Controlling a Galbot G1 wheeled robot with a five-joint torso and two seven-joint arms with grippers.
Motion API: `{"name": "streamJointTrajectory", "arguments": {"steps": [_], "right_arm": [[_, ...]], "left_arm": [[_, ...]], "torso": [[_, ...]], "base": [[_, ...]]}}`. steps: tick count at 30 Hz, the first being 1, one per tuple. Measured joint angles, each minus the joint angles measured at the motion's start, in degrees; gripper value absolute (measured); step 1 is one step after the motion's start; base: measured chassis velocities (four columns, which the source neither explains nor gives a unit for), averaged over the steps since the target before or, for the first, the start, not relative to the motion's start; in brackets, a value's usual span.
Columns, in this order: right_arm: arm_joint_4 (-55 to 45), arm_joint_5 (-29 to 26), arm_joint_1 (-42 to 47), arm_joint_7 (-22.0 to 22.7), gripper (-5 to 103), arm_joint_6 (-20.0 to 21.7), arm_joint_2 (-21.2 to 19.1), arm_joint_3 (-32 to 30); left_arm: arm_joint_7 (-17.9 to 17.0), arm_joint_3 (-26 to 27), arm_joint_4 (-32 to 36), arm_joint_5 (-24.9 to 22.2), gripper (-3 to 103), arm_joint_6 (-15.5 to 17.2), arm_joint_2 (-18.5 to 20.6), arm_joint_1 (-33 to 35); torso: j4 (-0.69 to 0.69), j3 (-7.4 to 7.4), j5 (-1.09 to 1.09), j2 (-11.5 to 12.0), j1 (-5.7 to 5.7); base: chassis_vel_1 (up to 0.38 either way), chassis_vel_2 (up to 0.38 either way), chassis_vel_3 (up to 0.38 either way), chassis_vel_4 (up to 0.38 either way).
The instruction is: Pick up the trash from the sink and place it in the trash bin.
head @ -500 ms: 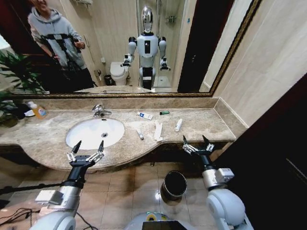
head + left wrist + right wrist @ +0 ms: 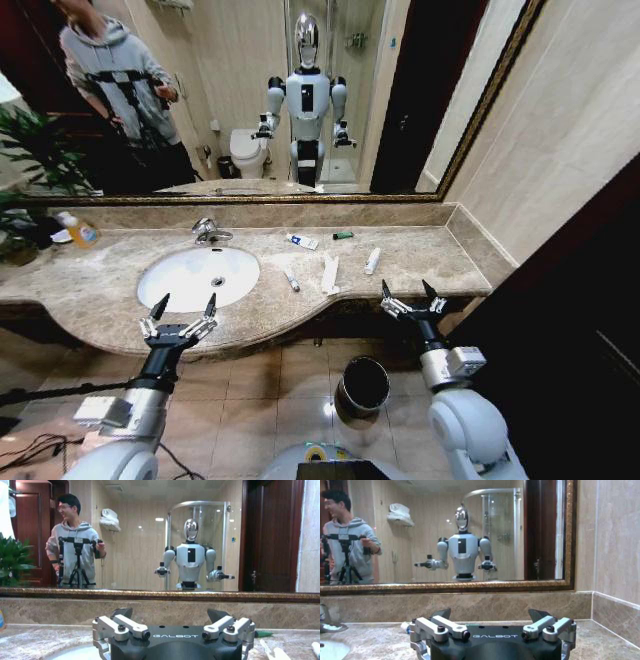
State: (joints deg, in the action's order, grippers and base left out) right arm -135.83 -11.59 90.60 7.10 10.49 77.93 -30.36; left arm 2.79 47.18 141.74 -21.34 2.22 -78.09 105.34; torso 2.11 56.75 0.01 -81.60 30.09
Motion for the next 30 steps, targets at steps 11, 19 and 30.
{"name": "streamJointTrajectory", "arguments": {"steps": [11, 19, 30], "right_arm": [[-1.92, -3.38, 0.19, -0.42, 100, 0.22, -2.31, -1.02], [-2.60, -3.94, 0.88, -0.50, 100, 0.25, -1.86, -1.03], [-2.69, -3.29, 1.23, -1.84, 100, -0.35, -2.11, -1.15]], "left_arm": [[0.00, 0.00, 0.00, 0.00, 100, 0.00, 0.00, 0.00], [0.00, 0.00, 0.00, 0.00, 100, 0.00, 0.00, 0.00], [0.00, 0.00, 0.00, 0.00, 100, 0.00, 0.00, 0.00]], "torso": [[0.00, 0.00, 0.00, 0.00, 0.00], [0.00, 0.00, 0.00, 0.00, 0.00], [0.00, 0.00, 0.00, 0.00, 0.00]], "base": [[0.000, 0.000, 0.000, 0.000], [0.000, 0.000, 0.000, 0.000], [0.000, 0.000, 0.000, 0.000]]}}
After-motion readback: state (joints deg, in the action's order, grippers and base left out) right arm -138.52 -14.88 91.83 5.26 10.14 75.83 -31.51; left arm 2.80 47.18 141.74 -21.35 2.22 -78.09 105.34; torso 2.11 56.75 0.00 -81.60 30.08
